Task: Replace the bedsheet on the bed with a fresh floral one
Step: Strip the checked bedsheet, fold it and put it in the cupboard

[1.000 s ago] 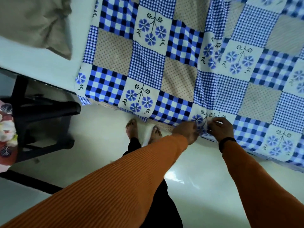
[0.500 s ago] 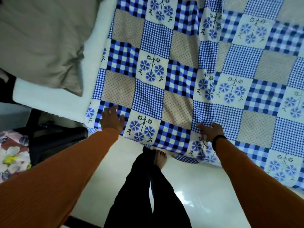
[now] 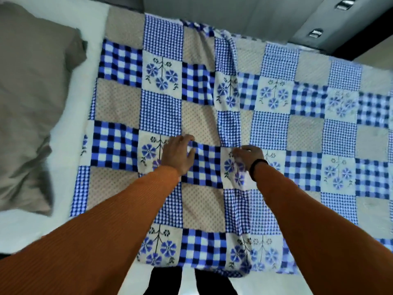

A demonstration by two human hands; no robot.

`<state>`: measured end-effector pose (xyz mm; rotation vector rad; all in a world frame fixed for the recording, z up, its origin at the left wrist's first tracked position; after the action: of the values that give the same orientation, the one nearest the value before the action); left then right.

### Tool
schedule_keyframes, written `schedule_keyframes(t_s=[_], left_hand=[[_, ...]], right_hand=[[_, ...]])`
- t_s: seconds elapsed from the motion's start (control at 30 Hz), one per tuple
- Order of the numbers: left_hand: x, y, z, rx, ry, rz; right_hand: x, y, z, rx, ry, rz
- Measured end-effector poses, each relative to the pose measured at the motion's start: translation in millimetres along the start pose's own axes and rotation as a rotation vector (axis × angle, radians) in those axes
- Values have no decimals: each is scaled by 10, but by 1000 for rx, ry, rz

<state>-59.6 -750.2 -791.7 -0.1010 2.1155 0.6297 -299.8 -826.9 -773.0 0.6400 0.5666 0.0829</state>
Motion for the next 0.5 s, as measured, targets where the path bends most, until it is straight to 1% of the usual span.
schedule_keyframes(t_s=[0.13,0.2,0.27,0.37,0.5], left_hand=[[-89,-639,-536,148,-63,12],[-135,-1018,-750,189,-66,10],[-182,-1428,-941,159,-8,29],[-266,-1995,-1151,58,121,36],[-340,-2685,-1469,10,198,10]], right_hand=[[18,-628,261,-3,-33,-21],[20,-913,429,-28,-13,-24],[-2,-1164,637,-67,-41,-9],[-62,-1540,891,-111,-58,13],[-104,-2055,1153,-118,-92,61]])
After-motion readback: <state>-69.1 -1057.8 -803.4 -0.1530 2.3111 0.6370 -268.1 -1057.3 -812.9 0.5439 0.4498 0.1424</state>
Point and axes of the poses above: each hand's wrist, its own y-axis away from the middle knuckle, its own x-axis out of the palm, z = x × y, the point moved 3 cm from there along -y, towards the middle knuckle, and after that the axes turned 12 degrees about -x, right-handed, at the moved point
